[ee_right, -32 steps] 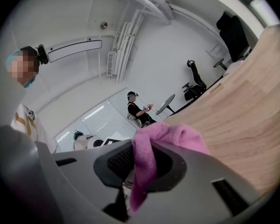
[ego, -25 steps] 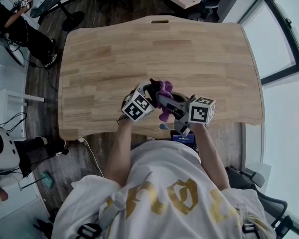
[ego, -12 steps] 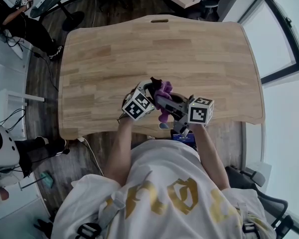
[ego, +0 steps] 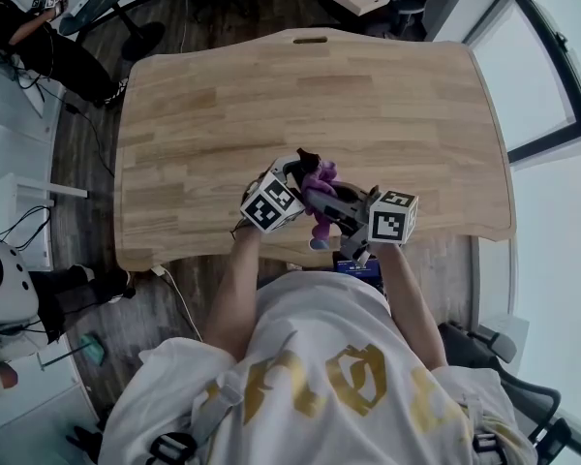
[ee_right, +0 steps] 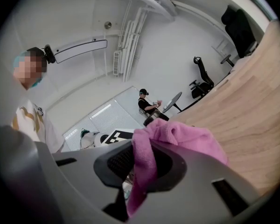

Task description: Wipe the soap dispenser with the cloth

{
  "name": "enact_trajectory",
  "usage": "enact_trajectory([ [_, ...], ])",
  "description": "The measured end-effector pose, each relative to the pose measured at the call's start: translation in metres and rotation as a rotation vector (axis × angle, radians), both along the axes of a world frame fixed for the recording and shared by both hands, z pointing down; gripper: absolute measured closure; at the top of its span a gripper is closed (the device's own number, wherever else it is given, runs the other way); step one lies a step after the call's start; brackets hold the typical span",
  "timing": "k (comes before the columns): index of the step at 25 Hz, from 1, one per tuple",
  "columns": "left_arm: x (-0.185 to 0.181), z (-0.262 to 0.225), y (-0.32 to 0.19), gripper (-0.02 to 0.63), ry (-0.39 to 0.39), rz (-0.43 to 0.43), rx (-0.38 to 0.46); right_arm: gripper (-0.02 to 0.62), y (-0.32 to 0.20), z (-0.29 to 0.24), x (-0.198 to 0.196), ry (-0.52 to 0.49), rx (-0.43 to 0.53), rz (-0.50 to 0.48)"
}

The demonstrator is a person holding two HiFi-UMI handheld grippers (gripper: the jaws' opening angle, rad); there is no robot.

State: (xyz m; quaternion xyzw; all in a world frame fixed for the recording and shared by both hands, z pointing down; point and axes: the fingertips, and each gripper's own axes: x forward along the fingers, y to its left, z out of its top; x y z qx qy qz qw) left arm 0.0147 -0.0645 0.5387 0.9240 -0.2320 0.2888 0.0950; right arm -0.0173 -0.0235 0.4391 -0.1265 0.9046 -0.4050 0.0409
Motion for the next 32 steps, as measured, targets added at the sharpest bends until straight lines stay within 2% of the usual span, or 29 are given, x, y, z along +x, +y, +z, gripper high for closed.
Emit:
enact_trajectory([
  [9, 0.013, -0.011, 0.006, 0.249, 0.05, 0.042, -0.009, 0.543, -0.01, -0.012, 0.025, -0.016, 0.046, 0.049],
  [16, 0.018, -0.017, 0.012, 0.249, 0.078, 0.092, -0.007, 0.543, -0.015, -0.018, 0.031, -0.075, 0.031, 0.066],
  [27, 0.019, -0.02, 0.016, 0.249, 0.078, 0.138, -0.004, 0.543, -0.02, -0.022, 0.035, -0.079, 0.035, 0.077],
  [32, 0.019, -0.022, 0.018, 0.249, 0.077, 0.158, -0.003, 0.543, -0.026, -0.025, 0.038, -0.144, -0.014, 0.096],
])
